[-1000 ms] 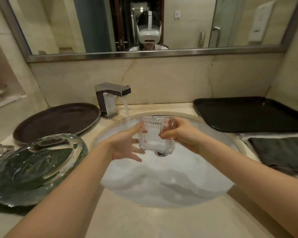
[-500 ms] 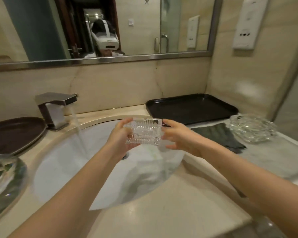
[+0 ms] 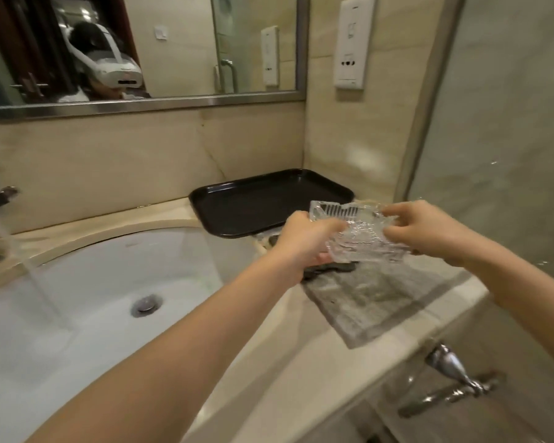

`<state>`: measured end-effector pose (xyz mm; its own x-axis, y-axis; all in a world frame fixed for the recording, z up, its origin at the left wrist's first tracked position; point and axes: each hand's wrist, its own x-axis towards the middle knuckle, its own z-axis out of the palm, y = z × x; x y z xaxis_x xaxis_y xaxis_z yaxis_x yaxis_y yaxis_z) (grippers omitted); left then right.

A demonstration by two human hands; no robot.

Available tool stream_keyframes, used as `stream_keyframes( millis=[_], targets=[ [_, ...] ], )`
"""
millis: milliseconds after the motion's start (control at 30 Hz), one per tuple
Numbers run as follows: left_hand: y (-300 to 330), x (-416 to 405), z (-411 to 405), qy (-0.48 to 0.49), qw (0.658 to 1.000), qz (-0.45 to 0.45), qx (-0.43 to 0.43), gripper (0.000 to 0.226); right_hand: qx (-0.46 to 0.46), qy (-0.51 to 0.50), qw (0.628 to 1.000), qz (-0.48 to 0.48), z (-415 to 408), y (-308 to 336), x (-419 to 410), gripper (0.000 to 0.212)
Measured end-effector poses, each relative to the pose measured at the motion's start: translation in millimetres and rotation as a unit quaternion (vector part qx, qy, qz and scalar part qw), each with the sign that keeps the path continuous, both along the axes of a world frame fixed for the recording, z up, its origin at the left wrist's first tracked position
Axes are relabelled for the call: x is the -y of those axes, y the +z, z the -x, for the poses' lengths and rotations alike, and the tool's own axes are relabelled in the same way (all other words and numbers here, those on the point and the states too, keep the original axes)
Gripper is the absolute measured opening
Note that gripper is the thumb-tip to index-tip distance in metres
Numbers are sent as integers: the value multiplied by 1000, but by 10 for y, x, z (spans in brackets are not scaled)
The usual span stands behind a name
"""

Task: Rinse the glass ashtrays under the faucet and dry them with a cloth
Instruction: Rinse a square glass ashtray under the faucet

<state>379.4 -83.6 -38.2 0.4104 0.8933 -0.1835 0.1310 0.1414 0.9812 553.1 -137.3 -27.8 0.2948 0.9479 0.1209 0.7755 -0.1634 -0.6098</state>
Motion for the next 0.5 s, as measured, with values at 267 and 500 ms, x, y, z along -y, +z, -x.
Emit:
stream_keyframes(
  millis=[267,500],
  targets=[
    [-177,367,-667,-74,987,-90,-107,79,70,-21,997,29,-860,-115,397,21],
    [-315,390,-854,-78,987,-71,-118,78,125,-28,991,29,-1063,-286,293,30]
  ],
)
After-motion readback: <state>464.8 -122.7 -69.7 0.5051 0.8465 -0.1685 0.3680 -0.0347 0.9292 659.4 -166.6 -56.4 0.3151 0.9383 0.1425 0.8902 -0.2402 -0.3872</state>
